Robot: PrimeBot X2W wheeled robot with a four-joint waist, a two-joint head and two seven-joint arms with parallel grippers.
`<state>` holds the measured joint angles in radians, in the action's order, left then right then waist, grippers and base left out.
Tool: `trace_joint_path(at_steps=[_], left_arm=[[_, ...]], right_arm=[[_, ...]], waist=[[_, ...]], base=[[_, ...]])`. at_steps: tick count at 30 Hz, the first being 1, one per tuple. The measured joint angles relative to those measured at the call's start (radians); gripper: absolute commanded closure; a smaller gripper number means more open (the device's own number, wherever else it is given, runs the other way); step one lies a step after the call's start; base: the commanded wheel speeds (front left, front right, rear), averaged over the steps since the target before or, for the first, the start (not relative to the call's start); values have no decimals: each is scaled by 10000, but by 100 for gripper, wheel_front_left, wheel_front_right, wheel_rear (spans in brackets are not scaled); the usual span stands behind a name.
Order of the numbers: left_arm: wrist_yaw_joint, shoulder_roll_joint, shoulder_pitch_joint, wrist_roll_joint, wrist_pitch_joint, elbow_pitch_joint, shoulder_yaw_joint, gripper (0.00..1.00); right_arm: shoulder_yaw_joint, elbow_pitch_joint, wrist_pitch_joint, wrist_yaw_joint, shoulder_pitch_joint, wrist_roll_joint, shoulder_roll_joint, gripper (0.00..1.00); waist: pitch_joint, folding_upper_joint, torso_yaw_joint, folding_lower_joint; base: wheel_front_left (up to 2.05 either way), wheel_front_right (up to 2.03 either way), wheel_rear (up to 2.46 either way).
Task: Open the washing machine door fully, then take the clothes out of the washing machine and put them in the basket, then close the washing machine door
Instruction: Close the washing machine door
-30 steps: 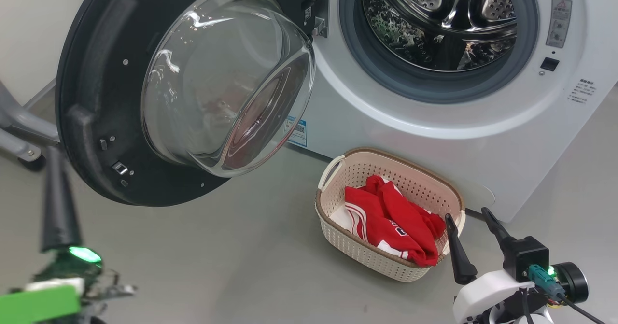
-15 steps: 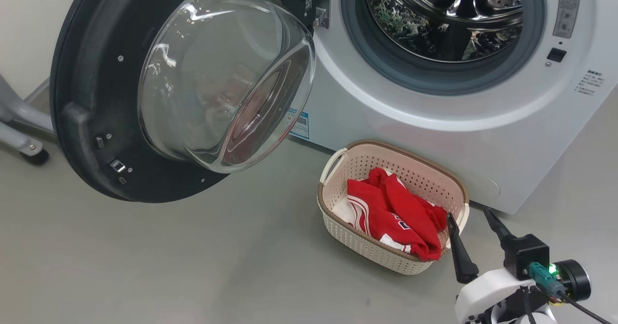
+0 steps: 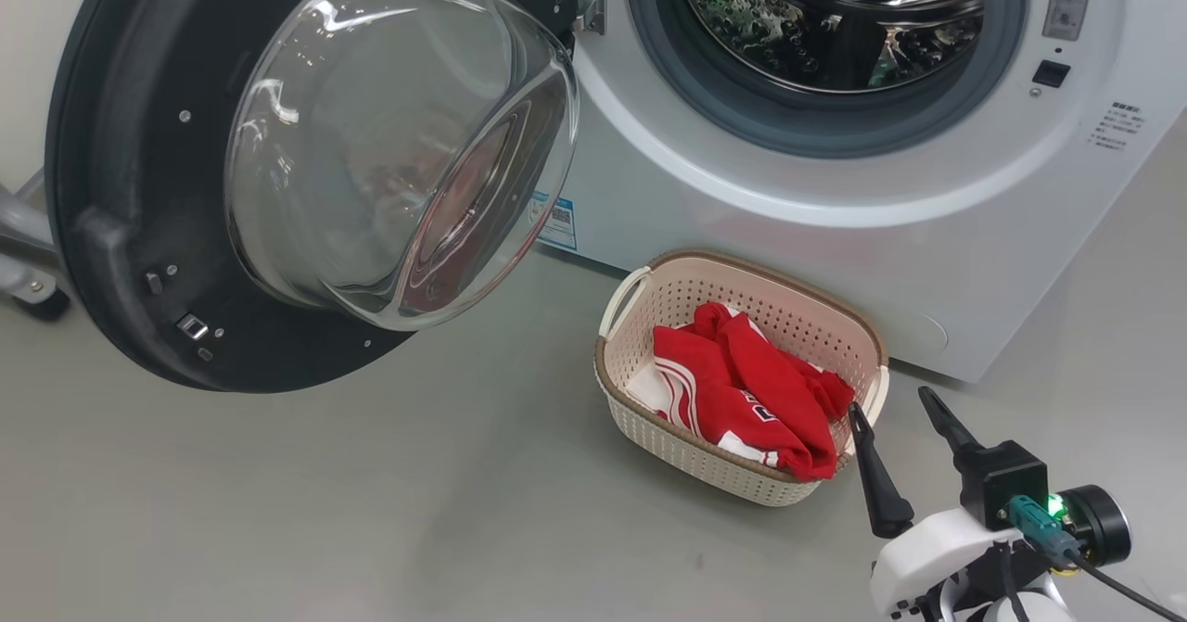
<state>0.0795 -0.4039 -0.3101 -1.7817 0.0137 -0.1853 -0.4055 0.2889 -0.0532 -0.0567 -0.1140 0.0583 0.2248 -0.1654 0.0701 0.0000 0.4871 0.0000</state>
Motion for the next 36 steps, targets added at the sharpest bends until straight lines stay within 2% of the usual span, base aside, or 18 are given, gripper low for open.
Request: trace_joint_path(at_steps=[5,14,20,36], left_arm=[[167,-316,-267,134,339,-815,435,100],[169,-431,-862,236,1356,-1607,1791,100],[169,-477,-1049,336,1921,-2084,2301,100],[-115,-583,-1677,679,2637,-3223,2813,100]], right_arm=[[23,56,86,65,-130,-4,-29,0],[52,94,90,73,-214,-27,-69,0],[96,94,163,146,-344,-46,-69,0],[111,96,174,161,-453,-54,-65,0]], waist=[[126,0,-105,0],[308,0,-243,0],[363,0,-386,0],[480,0,-839,0]], base=[[0,0,0],[0,0,0],[0,0,0],[0,0,0]])
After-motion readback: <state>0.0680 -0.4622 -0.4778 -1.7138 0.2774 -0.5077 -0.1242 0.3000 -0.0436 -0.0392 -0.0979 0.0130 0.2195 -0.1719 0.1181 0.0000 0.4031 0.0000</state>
